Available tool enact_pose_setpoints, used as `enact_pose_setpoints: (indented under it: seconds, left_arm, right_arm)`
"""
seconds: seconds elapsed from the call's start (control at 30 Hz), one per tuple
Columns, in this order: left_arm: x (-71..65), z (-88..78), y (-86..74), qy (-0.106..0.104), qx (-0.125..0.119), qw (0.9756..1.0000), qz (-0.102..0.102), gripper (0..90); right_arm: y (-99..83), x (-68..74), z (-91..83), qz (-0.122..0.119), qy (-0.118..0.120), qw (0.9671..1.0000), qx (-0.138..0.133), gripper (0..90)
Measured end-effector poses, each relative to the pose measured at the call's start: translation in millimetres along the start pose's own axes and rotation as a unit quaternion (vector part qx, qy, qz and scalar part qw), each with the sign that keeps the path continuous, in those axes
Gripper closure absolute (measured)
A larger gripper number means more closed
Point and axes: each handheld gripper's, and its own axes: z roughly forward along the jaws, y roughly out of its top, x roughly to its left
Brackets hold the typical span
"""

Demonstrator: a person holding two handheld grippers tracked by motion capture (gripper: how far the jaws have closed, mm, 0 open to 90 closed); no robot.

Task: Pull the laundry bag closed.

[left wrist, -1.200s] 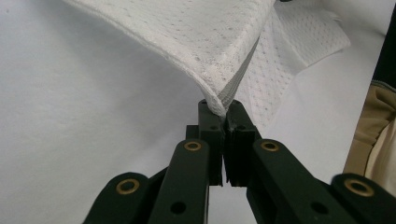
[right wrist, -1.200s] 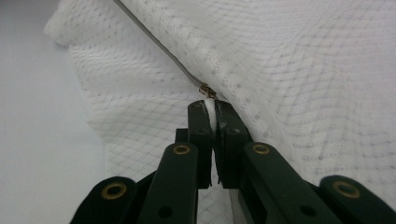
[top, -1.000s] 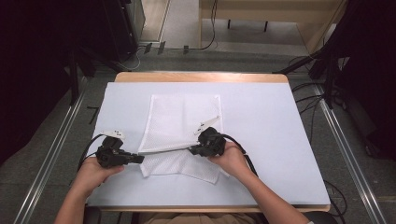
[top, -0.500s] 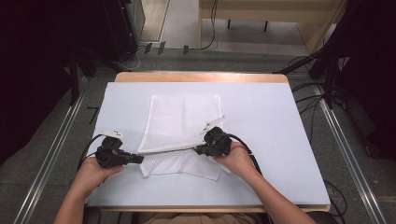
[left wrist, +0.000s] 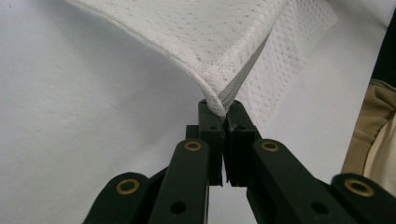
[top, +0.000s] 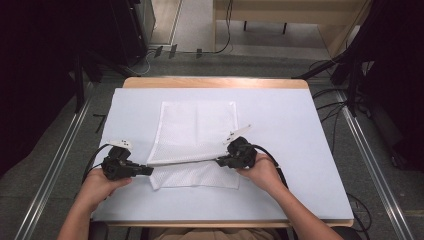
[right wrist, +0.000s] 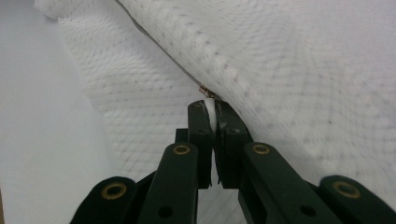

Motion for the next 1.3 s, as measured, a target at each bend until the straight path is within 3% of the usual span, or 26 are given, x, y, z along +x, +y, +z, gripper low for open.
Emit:
enact_pose_setpoints:
  seconds: [1.3]
  left_arm:
    - [0.9, -0.9, -1.2, -0.003, 0.0, 1.0, -0.003, 88.1]
  right_arm:
    - [-19.2, -12.1, -26.7, 0.012, -0.011, 0.9998, -0.008, 88.2]
